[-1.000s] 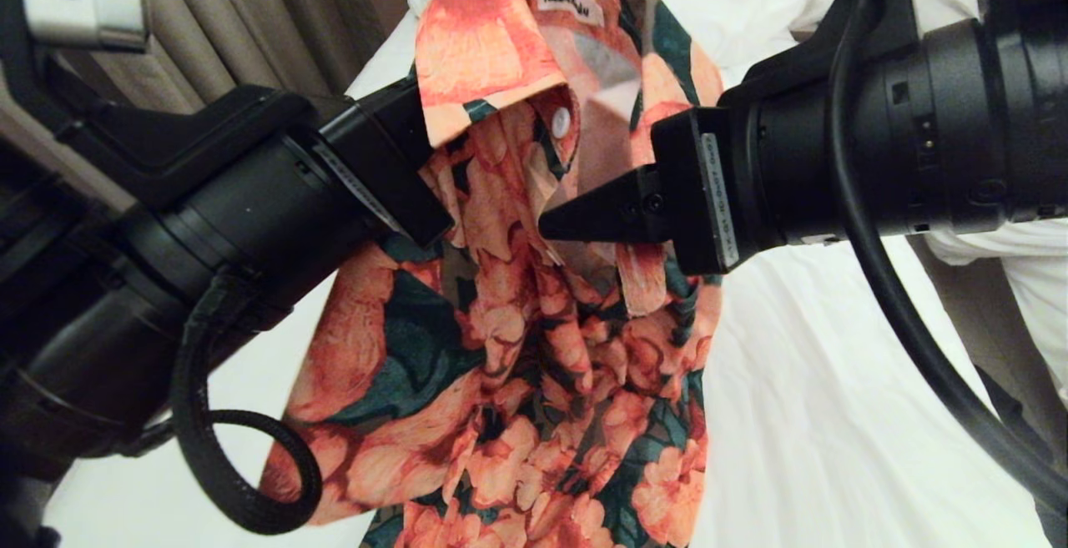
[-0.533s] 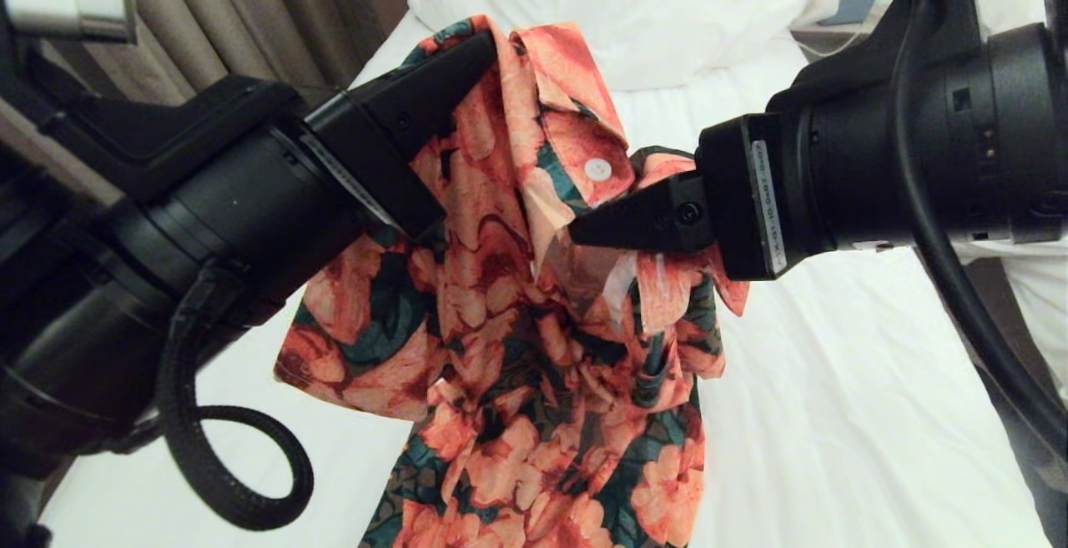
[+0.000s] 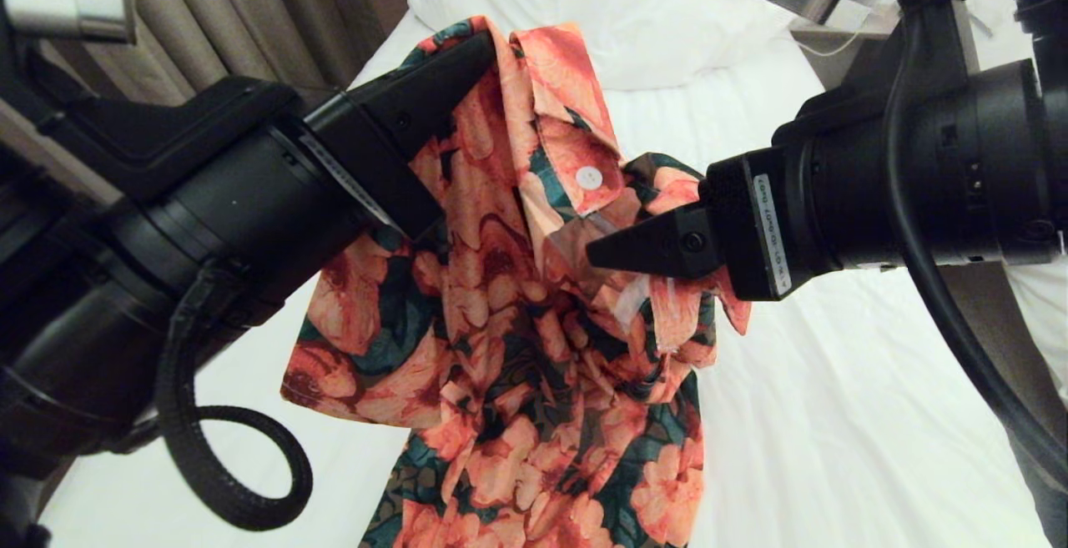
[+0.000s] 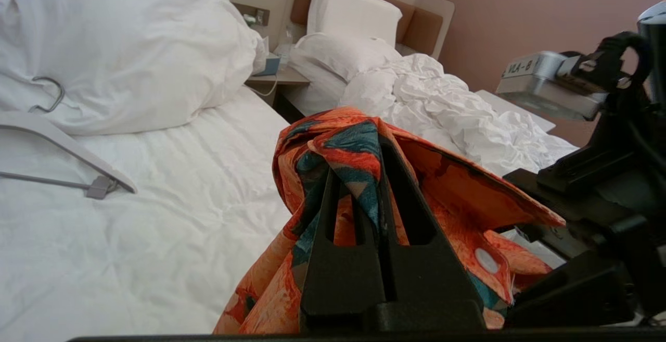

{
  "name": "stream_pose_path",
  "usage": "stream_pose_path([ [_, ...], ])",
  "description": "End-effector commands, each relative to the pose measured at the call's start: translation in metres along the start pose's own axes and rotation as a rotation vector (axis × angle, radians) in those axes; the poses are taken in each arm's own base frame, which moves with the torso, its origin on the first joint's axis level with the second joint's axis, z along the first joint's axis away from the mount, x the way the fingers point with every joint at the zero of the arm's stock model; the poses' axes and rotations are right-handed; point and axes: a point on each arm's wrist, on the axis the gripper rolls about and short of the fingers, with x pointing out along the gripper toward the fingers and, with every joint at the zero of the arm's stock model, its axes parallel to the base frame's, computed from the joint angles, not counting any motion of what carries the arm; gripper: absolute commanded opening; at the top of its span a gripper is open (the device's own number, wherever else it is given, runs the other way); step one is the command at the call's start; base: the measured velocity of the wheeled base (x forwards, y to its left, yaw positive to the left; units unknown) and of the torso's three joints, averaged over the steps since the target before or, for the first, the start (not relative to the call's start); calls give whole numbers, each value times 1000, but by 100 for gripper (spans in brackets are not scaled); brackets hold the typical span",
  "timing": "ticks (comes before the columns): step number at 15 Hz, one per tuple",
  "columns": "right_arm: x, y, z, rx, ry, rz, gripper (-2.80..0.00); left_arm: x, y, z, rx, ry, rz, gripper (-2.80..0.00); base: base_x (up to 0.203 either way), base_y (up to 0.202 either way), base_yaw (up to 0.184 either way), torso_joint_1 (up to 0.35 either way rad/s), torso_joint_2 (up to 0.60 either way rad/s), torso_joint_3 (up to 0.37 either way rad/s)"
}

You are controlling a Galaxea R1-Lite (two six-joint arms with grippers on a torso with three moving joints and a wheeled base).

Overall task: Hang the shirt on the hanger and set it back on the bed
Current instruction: Hook the other side of the shirt onto the hanger

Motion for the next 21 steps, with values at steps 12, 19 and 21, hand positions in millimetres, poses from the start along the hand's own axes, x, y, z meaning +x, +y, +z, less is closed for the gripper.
stream_pose_path([
  [12,14,-29,-13,27,114,-123,0,2,1,-6,-2,14,2,-280,0,0,0,0,0,0],
  [19,36,-39,-23,97,215,-178,0,2,0,-3,-3,3,1,-280,0,0,0,0,0,0],
  [21,44,-45,-25,112,230,-211,0,1,0,-2,-3,0,1,-280,0,0,0,0,0,0],
])
